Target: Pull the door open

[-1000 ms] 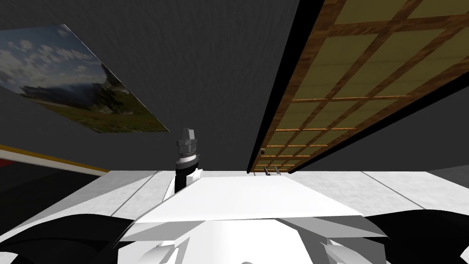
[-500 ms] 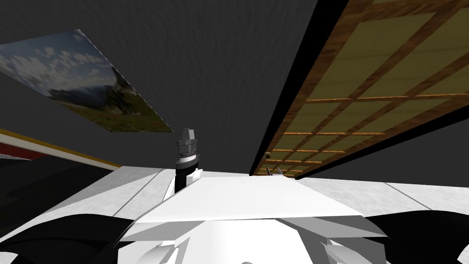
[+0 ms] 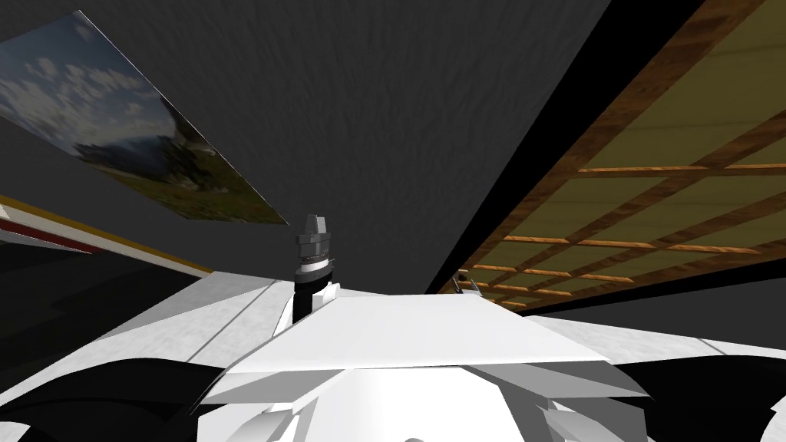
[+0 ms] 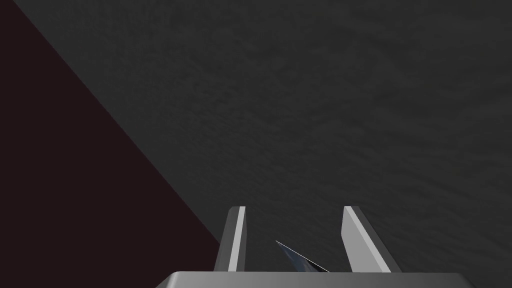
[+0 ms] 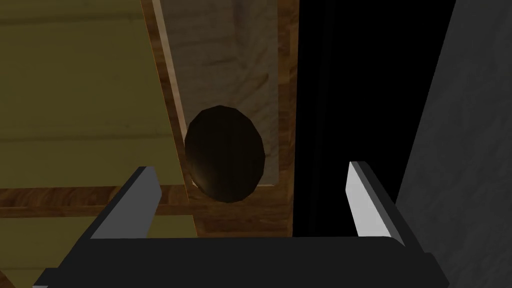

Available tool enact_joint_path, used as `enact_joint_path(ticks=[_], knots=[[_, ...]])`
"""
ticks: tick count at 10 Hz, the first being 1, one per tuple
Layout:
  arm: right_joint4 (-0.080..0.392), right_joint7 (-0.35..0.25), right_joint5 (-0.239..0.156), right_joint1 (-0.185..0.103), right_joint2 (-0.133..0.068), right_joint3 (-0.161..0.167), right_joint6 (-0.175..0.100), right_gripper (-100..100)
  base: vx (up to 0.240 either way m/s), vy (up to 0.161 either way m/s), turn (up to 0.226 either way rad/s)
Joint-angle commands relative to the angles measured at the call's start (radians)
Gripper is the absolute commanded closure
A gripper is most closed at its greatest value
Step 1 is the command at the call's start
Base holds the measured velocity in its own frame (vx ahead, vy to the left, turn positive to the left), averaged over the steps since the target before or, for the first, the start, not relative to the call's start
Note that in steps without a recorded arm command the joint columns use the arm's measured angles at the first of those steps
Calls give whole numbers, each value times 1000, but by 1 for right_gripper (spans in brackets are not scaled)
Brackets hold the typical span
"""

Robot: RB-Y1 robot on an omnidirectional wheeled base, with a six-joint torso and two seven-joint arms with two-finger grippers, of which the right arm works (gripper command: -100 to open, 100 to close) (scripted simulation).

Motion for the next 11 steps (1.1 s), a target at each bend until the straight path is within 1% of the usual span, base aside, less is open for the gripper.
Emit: enact_joint_path(ticks=[1, 2, 3, 4, 9, 10, 11], knots=[[28, -1, -12, -18, -7, -14, -3, -100, 33, 8, 17], [30, -1, -13, -19, -7, -15, -2, -100, 51, -2, 35], [30, 0, -10, -12, -5, -12, -5, -100, 17, 1, 3], [30, 0, -10, -12, -5, -12, -5, 100, -9, 0, -5], [30, 0, -10, -12, -5, -12, -5, 100, 0, 0, 0], [33, -35, -27, -16, -12, -7, -1, 100, -43, -10, 20], [34, -43, -31, -18, -13, -4, 0, 100, -57, -9, 35]])
